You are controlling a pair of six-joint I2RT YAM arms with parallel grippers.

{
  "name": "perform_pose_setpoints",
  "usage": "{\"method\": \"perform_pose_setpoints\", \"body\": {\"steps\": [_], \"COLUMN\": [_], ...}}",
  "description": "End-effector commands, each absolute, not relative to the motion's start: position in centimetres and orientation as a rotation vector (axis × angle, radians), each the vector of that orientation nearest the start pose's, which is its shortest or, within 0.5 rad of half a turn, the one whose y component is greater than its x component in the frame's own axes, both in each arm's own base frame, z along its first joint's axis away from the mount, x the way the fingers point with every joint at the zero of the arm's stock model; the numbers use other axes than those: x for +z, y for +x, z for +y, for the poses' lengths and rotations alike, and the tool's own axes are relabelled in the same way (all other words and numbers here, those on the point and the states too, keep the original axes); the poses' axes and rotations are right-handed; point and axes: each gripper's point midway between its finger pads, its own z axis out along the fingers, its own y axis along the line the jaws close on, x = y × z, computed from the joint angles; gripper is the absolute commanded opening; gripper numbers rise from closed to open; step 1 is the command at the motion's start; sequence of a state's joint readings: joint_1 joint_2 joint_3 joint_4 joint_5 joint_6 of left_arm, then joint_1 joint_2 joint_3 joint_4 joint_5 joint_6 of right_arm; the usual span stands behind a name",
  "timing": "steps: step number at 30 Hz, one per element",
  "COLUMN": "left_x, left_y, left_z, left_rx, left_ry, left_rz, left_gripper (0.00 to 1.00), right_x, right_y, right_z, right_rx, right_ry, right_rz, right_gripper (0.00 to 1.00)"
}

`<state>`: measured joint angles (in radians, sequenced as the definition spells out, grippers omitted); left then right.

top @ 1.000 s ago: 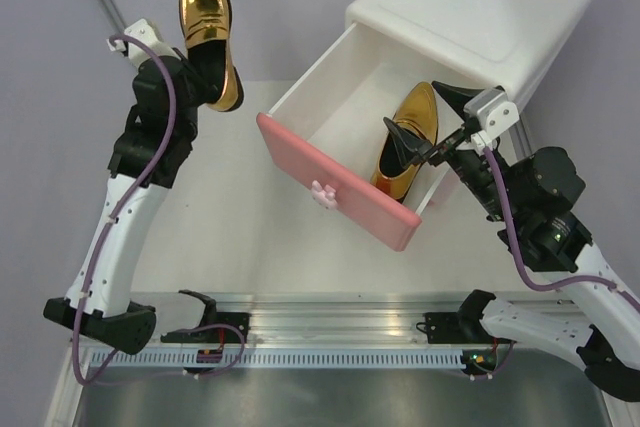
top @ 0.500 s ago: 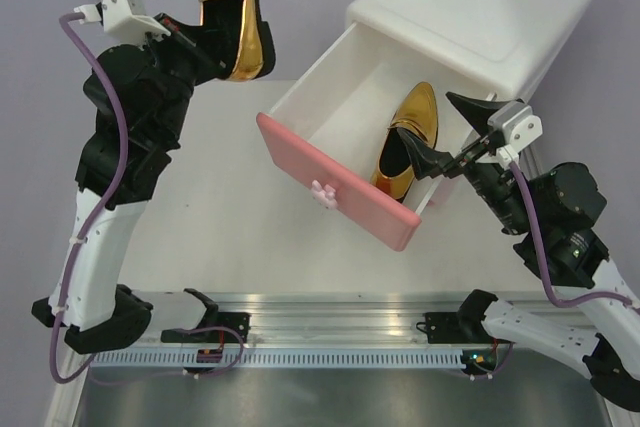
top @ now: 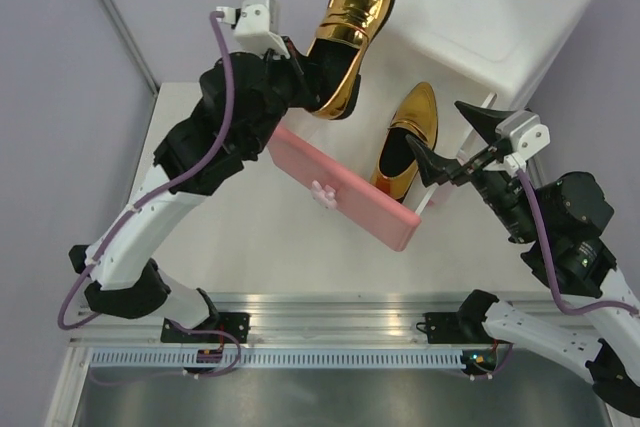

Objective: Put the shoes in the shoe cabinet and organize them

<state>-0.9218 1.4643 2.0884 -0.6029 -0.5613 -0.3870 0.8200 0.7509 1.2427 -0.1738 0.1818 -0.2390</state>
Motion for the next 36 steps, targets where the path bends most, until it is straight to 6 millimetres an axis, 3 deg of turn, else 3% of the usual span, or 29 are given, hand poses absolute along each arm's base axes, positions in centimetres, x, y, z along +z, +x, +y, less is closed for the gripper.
{"method": "perform_pose_setpoints", "body": {"steps": [1, 6, 15, 21, 31, 36], "left_x": [58.2, 55.4, 53.5, 52.4, 51.9, 51.6], "left_y": [28.9, 30.3, 30.9, 30.7, 30.8, 30.7], "left_z": [-24.2, -25.0, -25.0, -25.9, -26.3, -26.5], "left_rx": [-0.592, -0.478, -0.392, -0.376, -0.338, -0.340], "left_ry": [-0.123, -0.138, -0.131, -0.080, -0.023, -0.008], "left_rz": [1.444, 1.506, 1.557, 1.588, 1.599, 1.603], "left_gripper": [0.02, 0.02, 0.02, 0.02, 0.02, 0.02], "right_x": [50.2, 50.2, 50.7, 52.2, 55.4, 55.2], "right_y": [20.5, 20.3, 20.6, 21.7, 24.7, 26.7], "right_z": [15.3, 14.8, 15.5, 17.3, 22.2, 24.1], "right_rx": [0.384, 0.380, 0.363, 0.310, 0.257, 0.222], "right_ry": [-0.462, -0.451, -0.487, -0.571, -0.716, -0.752], "right_rz": [1.166, 1.163, 1.141, 1.084, 1.012, 1.030], "right_gripper": [0.98, 0.98, 0.98, 0.98, 0.95, 0.95]}}
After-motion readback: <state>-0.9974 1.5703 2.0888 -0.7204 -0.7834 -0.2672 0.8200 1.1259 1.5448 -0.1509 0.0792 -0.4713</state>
